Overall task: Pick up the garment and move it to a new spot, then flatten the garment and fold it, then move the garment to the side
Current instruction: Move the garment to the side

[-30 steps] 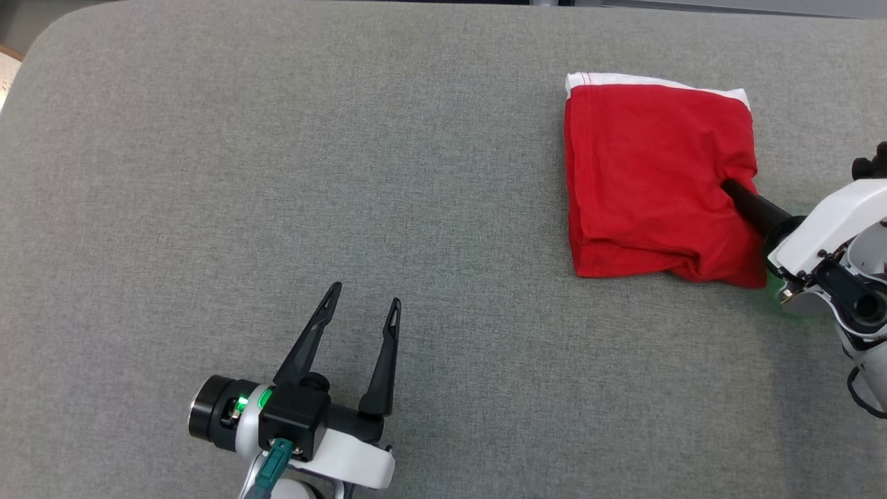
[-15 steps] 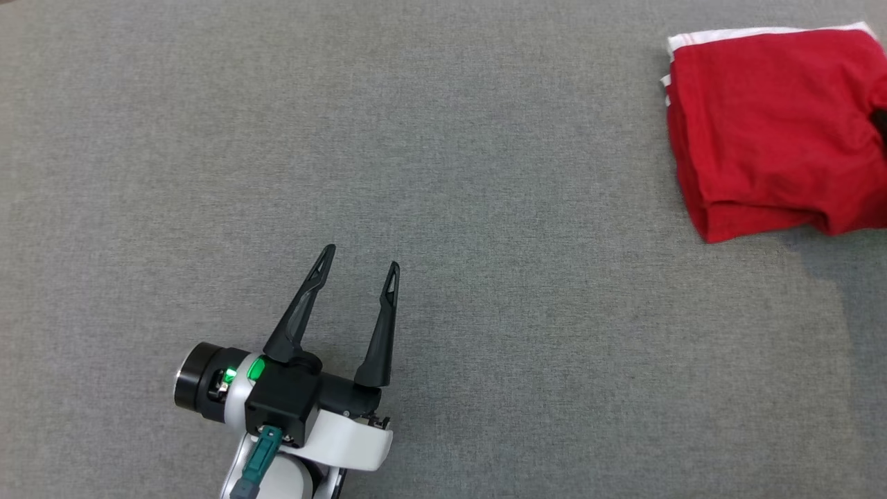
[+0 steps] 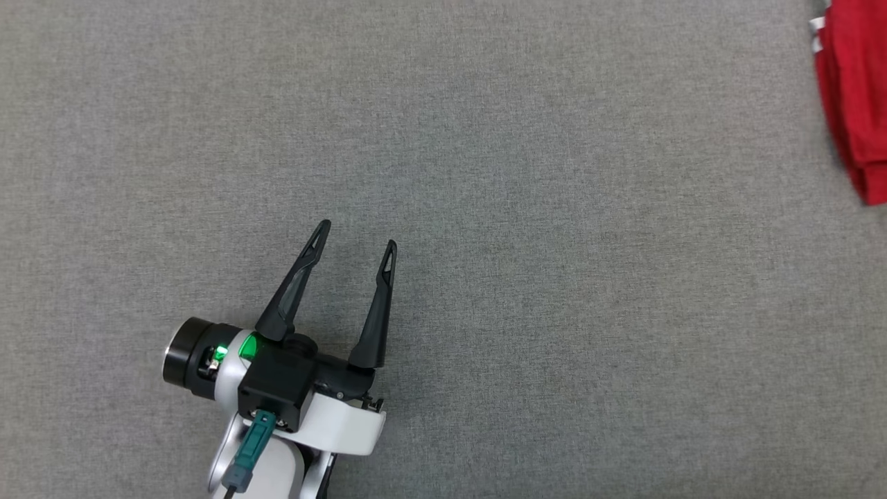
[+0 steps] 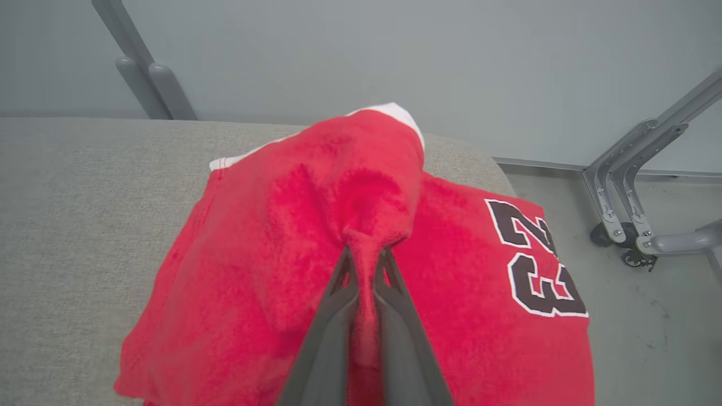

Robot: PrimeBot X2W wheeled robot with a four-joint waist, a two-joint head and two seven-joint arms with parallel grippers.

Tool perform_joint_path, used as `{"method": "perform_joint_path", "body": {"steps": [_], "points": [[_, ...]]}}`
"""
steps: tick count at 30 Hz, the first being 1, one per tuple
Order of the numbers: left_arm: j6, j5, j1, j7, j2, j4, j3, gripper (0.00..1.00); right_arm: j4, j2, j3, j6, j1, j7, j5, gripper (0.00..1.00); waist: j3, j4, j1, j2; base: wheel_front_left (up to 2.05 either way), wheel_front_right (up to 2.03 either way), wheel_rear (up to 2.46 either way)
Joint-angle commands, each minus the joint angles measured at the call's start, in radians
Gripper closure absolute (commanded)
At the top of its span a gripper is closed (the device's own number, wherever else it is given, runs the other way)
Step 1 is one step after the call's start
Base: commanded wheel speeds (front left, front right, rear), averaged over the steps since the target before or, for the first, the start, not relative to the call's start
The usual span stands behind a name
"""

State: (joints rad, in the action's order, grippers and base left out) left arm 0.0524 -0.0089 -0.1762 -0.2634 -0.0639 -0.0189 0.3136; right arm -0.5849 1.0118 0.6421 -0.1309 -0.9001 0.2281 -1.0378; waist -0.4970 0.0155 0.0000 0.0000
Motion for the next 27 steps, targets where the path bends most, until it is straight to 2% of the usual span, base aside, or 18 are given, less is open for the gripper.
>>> {"method": "perform_joint_path", "body": {"steps": [1, 7, 15, 16, 17, 22, 25, 27], "points": [[-0.006, 0.007, -0.024, -0.001, -0.009, -0.003, -0.003, 0.00, -0.007, 0.007, -0.002, 0.001, -0.012, -0.005, 0.006, 1.00, -0.008, -0.003, 0.0000, 0.0000, 0.00, 0.00, 0.00], [-0.015, 0.008, -0.044, -0.001, -0.022, -0.016, -0.006, 0.00, -0.064, 0.058, -0.002, 0.001, -0.052, -0.025, 0.087, 1.00, -0.040, -0.001, 0.0000, 0.0000, 0.00, 0.00, 0.00], [-0.014, 0.008, -0.048, -0.001, -0.028, -0.018, -0.002, 0.00, -0.128, 0.072, -0.001, 0.001, -0.086, -0.045, 0.194, 1.00, -0.057, -0.001, 0.0000, 0.0000, 0.00, 0.00, 0.00], [-0.012, 0.010, -0.050, -0.001, -0.028, -0.018, 0.000, 0.00, -0.139, 0.072, -0.005, 0.001, -0.093, -0.051, 0.215, 0.58, -0.059, -0.001, 0.0000, 0.0000, 0.00, 0.00, 0.00], [-0.011, 0.011, -0.052, -0.001, -0.027, -0.018, 0.001, 0.00, -0.146, 0.070, -0.004, 0.001, -0.099, -0.059, 0.237, 0.00, -0.060, -0.001, 0.0000, 0.0000, 0.00, 0.00, 0.00], [-0.005, 0.012, -0.059, -0.001, -0.026, -0.010, 0.010, 0.00, -0.183, 0.060, 0.009, 0.001, -0.136, -0.131, 0.421, 0.00, -0.059, -0.002, 0.0000, 0.0000, 0.00, 0.00, 0.00], [-0.002, 0.006, -0.056, -0.001, -0.025, -0.003, 0.012, 0.00, -0.192, 0.031, 0.017, 0.001, -0.153, -0.179, 0.558, 0.00, -0.046, -0.003, 0.0000, 0.0000, 0.00, 0.00, 0.00], [0.000, 0.002, -0.049, -0.001, -0.023, 0.001, 0.013, 0.00, -0.200, -0.013, -0.005, 0.001, -0.159, -0.228, 0.631, 0.00, -0.031, -0.003, 0.0000, 0.0000, 0.00, 0.00, 0.00]]}}
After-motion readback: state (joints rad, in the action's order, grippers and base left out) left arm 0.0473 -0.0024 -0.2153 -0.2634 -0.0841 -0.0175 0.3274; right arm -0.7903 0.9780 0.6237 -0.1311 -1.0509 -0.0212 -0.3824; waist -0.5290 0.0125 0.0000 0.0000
